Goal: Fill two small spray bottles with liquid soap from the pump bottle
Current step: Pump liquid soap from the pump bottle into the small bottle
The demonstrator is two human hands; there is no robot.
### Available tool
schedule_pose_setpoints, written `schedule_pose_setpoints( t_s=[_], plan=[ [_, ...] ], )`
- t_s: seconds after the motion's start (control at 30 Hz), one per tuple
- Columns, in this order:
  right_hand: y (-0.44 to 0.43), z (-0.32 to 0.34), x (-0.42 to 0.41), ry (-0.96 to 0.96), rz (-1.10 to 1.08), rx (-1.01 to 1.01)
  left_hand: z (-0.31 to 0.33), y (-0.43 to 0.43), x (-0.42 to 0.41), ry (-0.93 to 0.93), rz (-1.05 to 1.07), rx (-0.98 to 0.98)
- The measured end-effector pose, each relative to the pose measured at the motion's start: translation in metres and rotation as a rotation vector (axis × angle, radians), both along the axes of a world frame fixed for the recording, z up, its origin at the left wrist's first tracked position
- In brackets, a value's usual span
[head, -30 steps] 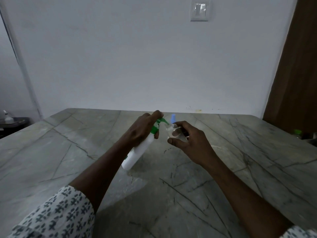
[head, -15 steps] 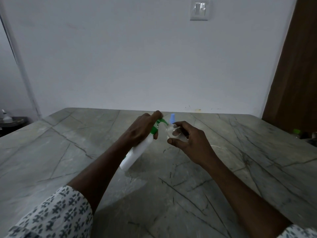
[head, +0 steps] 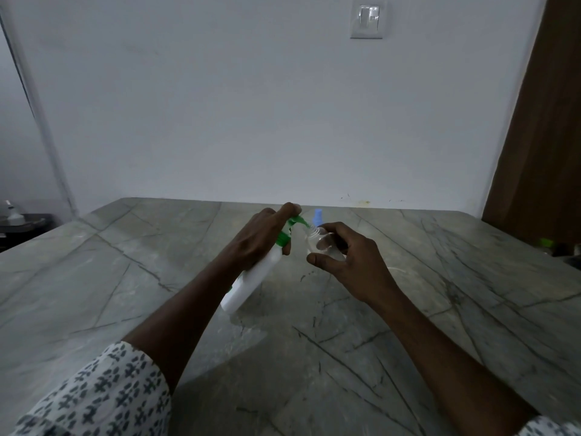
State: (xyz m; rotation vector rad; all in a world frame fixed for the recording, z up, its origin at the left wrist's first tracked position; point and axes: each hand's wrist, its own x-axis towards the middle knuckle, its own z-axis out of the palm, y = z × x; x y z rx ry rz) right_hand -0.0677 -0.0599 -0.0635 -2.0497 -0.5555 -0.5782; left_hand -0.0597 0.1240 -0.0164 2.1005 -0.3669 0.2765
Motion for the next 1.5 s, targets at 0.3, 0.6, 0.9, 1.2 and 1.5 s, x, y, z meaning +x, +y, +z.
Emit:
schedule_pose_setpoints(
  t_s=[0.3, 0.6, 0.9, 1.2, 1.5],
  plan=[
    [0.0041, -0.0015, -0.0032, 0.002, -0.002, -0.026, -0.0013, 0.0038, 0.0027, 0.005, -0.03, -0.035],
    [0.0036, 0.001, -0.0064, -0.013, -0.009, -0.019, 0.001, 0.0039, 0.0005, 0.035, -0.048, -0.039],
    [0.0038, 0.0022, -0.0077, -0.003, -0.022, -0.004, -0.0004, 0.0028, 0.0025, 0.039, -0.021, -0.022],
    [0.0058, 0.0021, -0.0092, -0.01, -0.026, -0.033, 0.0003, 0.0061, 0.0028, 0.006, -0.074, -0.014],
    [0.0041, 0.0025, -0.0076, -0.002, -0.036, 0.005, -0.0032, 0.0027, 0.0051, 0.003, -0.028, -0.001]
  ],
)
